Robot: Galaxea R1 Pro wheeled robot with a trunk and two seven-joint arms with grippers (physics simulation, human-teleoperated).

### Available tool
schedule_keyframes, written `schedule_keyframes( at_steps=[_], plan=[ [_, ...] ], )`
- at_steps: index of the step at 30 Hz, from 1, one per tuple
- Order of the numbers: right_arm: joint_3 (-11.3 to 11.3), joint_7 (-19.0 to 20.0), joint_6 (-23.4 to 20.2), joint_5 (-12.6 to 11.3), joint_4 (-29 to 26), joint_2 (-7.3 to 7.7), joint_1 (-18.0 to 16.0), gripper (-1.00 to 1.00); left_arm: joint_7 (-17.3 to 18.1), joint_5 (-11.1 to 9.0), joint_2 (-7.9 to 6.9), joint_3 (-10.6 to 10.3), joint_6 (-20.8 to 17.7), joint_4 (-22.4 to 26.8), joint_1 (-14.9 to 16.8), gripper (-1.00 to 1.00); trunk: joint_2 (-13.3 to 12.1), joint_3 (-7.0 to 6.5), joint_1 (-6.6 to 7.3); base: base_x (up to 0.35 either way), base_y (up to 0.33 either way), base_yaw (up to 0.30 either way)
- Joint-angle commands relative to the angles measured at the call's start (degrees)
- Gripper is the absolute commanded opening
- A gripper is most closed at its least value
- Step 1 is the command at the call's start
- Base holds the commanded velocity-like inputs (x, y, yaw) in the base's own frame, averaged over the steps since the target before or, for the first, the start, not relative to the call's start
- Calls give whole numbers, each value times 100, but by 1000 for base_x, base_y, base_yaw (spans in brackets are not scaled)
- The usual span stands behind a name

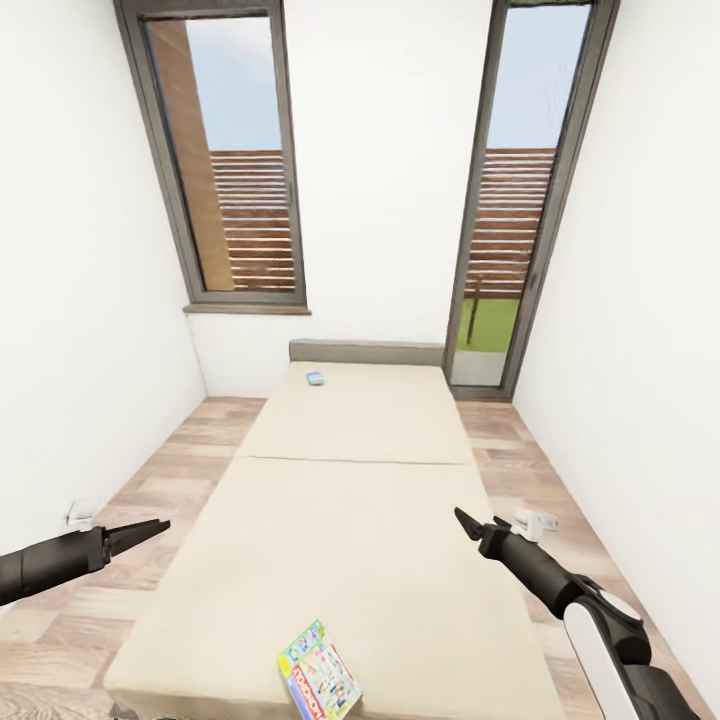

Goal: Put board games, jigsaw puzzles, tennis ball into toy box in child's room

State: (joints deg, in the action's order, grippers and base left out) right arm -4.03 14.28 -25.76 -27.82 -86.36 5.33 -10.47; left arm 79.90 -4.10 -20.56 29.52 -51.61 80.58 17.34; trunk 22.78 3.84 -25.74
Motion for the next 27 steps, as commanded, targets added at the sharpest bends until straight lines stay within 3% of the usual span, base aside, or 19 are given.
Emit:
schedule_keyframes(
  at_steps=[1,15,27],
  plan=[
    [-10,15,-36,-29,-2,-14,-3,100,17,0,-1,1,-60,2,6,100,14,5,-4,0,-303,182],
    [-10,24,-35,-19,-4,-112,-3,100,17,5,-1,1,-61,2,6,100,14,-67,-4,0,-294,184],
    [-10,27,-34,-22,-4,-117,-3,100,27,5,-4,8,-63,2,6,100,14,-132,-4,-3,-57,-111]
  ],
)
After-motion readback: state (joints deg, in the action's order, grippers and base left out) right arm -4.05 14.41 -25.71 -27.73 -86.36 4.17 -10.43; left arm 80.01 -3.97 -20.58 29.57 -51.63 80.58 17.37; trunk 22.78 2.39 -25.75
